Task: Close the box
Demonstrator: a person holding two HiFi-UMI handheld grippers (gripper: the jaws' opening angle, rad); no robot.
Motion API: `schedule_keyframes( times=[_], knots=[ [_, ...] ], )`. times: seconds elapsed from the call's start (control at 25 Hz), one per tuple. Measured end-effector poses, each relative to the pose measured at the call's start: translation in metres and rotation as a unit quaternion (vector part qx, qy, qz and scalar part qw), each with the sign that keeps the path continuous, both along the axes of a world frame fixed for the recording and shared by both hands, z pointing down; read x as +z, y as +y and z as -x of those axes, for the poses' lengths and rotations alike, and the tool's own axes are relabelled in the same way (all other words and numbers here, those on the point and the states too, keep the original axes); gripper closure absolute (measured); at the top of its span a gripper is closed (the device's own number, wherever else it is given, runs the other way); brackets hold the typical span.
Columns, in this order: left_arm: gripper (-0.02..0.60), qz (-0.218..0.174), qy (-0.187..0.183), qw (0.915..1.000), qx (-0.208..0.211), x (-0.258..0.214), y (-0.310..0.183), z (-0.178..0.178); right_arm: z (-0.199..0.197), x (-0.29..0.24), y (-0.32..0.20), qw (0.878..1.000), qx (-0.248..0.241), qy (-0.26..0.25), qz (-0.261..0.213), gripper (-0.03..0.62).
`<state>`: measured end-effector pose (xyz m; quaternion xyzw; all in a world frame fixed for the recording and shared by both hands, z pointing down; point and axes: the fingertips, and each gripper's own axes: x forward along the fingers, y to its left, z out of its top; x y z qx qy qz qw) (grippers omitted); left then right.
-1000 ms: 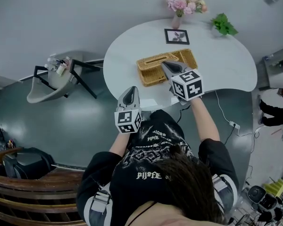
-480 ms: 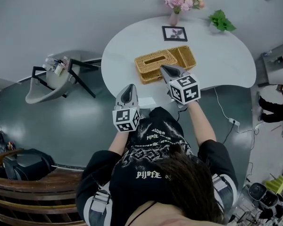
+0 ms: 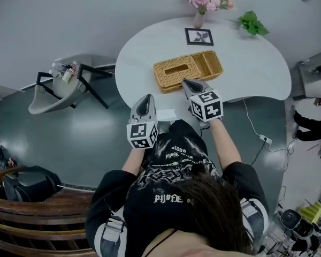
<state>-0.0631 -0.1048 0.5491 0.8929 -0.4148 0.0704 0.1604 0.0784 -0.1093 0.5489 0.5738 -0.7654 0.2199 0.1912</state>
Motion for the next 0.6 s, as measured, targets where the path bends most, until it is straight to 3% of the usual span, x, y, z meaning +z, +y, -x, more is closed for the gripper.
schedule_keyframes(
  times=[0.6],
  knots=[
    [0.552,-0.008,-0.005,0.9999,-0.004,-0.002,-0.001,0.003,-0.001,0.031,0.006,1.0,0.032,0.0,0.001,0.557]
  ],
)
